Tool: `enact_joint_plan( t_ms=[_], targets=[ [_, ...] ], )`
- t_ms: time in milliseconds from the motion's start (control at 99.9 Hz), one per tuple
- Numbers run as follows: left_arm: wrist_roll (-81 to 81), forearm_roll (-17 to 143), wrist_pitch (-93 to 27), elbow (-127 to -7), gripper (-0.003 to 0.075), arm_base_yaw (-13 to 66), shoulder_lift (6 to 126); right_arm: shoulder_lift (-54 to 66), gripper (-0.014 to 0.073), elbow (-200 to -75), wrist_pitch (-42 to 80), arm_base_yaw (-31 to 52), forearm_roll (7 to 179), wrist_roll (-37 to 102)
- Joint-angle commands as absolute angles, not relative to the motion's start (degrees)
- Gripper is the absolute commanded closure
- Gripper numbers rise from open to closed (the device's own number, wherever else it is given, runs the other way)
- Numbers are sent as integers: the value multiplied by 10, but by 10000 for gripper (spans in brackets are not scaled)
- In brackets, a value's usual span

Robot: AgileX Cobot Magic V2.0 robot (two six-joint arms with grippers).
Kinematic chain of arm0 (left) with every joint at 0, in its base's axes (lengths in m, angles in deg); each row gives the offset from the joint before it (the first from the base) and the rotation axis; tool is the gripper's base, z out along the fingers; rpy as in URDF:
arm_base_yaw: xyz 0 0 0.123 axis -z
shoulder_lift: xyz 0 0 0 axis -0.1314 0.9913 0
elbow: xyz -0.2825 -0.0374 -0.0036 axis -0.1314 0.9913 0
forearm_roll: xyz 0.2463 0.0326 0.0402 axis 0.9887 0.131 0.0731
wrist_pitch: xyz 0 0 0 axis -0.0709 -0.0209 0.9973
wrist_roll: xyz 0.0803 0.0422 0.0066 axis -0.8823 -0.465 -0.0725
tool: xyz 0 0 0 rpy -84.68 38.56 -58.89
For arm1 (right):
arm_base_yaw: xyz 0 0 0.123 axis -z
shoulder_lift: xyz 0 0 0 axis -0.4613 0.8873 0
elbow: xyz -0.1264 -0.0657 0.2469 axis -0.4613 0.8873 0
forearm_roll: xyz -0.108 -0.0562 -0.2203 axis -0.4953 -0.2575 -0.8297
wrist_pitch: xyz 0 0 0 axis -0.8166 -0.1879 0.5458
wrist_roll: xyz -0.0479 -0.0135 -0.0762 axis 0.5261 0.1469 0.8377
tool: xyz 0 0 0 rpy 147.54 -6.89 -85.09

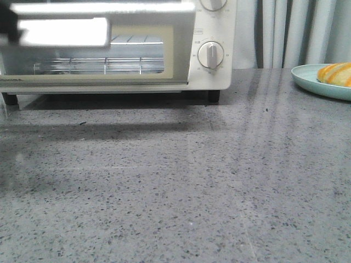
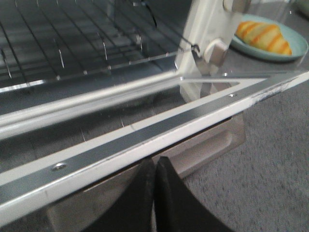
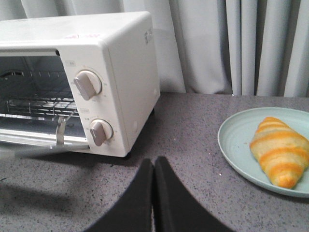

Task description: Put bread in oven

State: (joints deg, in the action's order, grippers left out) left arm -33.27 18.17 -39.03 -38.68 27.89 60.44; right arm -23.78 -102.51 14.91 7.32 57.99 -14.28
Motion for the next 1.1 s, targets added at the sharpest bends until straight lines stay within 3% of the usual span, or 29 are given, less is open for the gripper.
enact_joint_plan(
  t_ms=[0,951,1091],
  targets=[
    [-331,174,-359,-383,742,280,600,-232,662,-1045,89,73,572,-144],
    [-331,172,-452,-354,742,280,595,-225,662,-1046,49,73,572,-144],
    [-329,152,-452,-354,742,280,557,-221,662,-1070,124,74,571,-144]
  ],
)
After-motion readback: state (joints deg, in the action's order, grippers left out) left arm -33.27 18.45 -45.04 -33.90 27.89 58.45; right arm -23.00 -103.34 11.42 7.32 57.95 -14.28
